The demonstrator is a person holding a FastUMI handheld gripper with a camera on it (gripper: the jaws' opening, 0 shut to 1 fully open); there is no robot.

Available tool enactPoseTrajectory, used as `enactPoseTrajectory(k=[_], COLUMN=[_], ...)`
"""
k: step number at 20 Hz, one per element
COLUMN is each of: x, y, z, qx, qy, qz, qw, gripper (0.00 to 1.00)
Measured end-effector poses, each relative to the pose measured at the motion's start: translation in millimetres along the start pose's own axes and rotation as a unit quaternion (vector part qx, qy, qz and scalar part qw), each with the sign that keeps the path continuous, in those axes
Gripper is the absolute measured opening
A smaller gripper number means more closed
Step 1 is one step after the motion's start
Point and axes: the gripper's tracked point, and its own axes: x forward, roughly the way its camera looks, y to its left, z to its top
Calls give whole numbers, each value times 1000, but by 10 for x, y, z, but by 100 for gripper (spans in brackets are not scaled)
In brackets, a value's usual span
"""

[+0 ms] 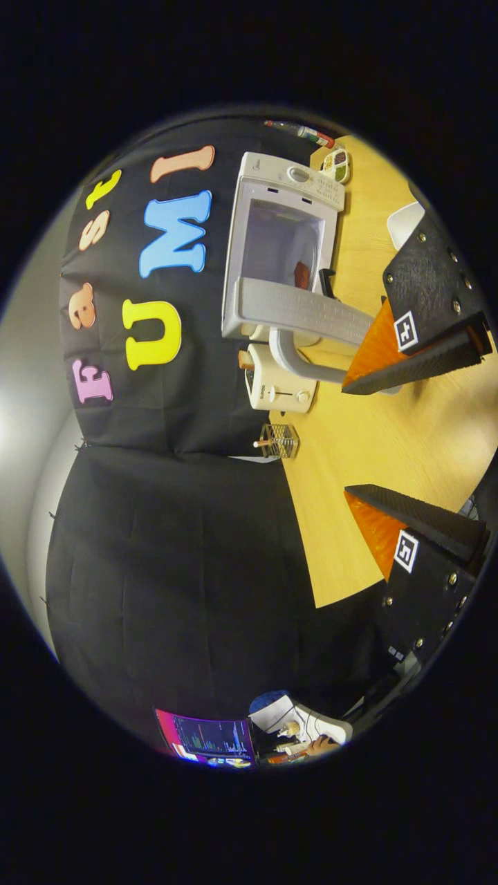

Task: Open the microwave, put the food inside, and close the microwave door.

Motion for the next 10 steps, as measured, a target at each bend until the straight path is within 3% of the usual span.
enactPoseTrajectory(k=[10], x=[169], y=[-93], z=[-27], qx=[-18], qy=[10], qz=[-3], qw=[1000], gripper=[74])
